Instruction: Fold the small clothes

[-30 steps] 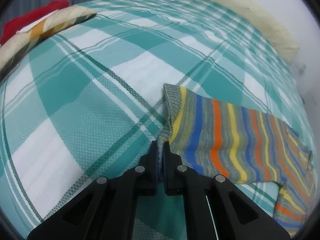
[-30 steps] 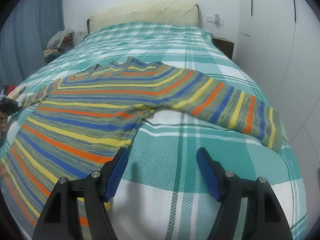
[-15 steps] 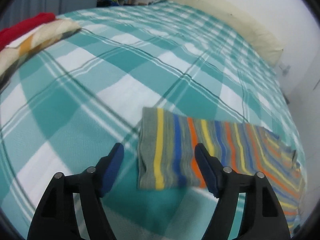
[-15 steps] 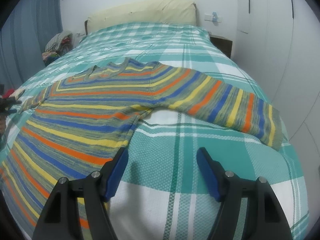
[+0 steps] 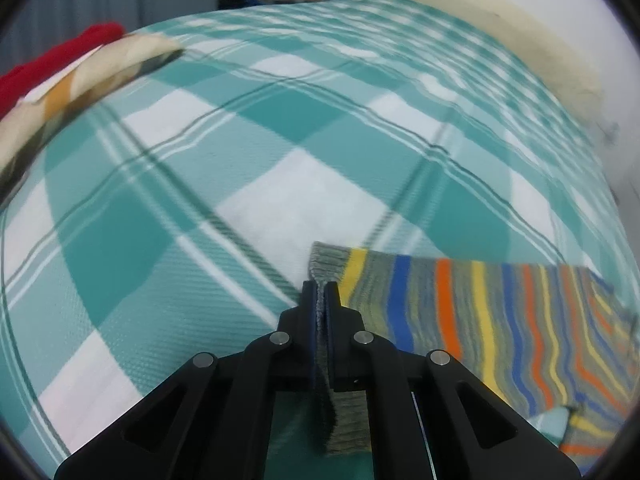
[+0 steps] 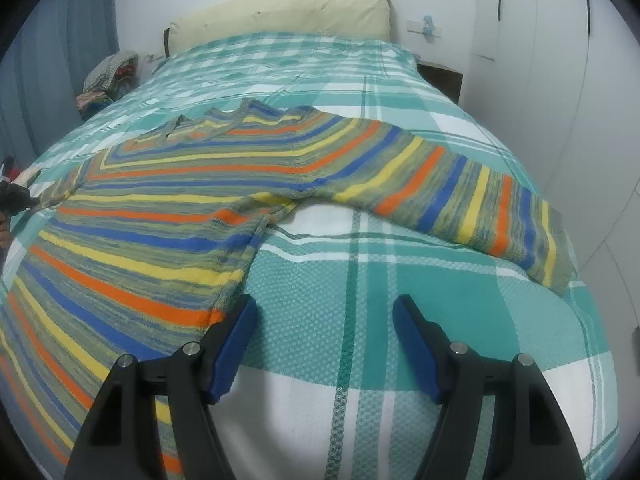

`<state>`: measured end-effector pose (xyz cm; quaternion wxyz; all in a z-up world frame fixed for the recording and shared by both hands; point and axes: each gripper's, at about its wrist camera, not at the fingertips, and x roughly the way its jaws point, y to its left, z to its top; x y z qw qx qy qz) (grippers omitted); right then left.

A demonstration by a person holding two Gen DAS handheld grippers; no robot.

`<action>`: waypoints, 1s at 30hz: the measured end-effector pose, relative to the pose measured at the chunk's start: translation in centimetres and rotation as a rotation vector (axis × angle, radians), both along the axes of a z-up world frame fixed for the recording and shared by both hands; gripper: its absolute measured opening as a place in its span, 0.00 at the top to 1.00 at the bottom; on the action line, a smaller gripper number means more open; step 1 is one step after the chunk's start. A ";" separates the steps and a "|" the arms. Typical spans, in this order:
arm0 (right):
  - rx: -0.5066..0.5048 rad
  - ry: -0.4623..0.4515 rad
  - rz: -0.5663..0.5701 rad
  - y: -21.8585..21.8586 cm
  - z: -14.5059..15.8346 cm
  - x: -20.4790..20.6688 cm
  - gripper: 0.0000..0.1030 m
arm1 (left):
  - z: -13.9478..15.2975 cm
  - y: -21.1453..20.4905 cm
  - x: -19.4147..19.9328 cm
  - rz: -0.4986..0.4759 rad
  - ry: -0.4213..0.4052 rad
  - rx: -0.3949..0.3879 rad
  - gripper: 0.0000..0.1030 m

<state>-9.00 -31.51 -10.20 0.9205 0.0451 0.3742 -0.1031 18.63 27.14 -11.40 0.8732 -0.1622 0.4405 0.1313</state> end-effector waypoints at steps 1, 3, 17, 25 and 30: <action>0.000 -0.001 -0.001 0.0 0.0 0.0 0.32 | -0.3 0.2 0.0 0.007 0.003 -0.007 0.98; 0.006 0.000 -0.003 -0.2 0.0 -0.1 0.32 | -0.6 0.1 0.0 0.006 0.006 0.018 0.98; -0.004 -0.017 -0.073 -1.1 0.6 -0.6 0.20 | 5.8 -5.9 -5.3 -0.131 -0.116 0.173 0.21; -0.138 0.006 -0.164 -1.3 0.9 -1.2 0.19 | 5.9 -15.8 -11.9 -0.397 -0.112 0.054 0.06; -0.191 0.032 -0.183 -0.8 0.4 -1.3 0.15 | 2.3 -21.0 -13.6 -0.520 -0.058 0.086 0.05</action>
